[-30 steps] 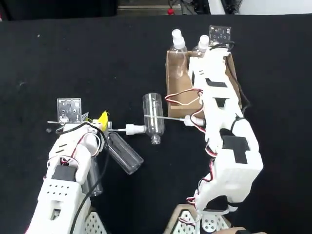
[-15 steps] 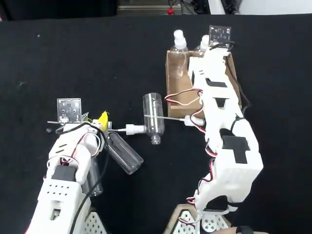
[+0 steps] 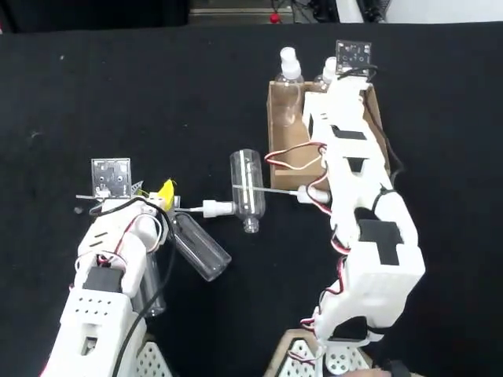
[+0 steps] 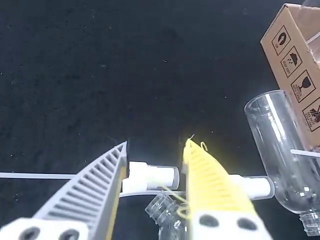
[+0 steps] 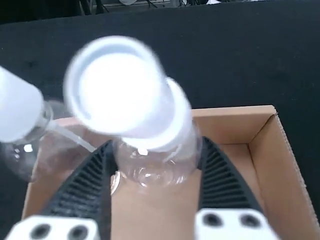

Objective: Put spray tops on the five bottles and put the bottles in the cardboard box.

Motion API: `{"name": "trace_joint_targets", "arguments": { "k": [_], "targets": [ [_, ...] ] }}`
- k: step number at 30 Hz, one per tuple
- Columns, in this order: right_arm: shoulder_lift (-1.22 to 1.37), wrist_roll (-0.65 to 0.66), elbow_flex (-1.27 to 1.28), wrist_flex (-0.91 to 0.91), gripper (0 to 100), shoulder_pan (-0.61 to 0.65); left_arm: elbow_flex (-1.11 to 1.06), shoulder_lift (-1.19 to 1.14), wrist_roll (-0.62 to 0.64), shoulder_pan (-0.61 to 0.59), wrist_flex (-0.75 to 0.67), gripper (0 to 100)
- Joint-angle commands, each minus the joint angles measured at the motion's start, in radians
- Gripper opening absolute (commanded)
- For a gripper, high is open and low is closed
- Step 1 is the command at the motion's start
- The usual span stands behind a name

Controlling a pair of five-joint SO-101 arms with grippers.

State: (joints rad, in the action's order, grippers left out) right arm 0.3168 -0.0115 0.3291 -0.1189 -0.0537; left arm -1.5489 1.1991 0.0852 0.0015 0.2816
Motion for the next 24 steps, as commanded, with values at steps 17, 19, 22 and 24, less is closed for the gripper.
{"name": "trace_joint_targets", "arguments": {
  "k": [17,19,22,24],
  "targets": [
    [-0.008,0.003,-0.056,-0.006,26.2,0.017,0.002,0.011,-0.009,0.007,-0.025,18],
    [-0.008,0.002,-0.061,-0.005,26.2,0.028,0.002,0.011,-0.009,0.007,-0.025,18],
    [-0.008,-0.003,-0.061,-0.005,26.2,0.035,0.002,0.011,-0.009,0.007,-0.025,18],
    [-0.012,-0.002,-0.062,-0.005,26.2,0.038,0.002,0.011,-0.009,0.007,-0.025,18]
  ]
}}
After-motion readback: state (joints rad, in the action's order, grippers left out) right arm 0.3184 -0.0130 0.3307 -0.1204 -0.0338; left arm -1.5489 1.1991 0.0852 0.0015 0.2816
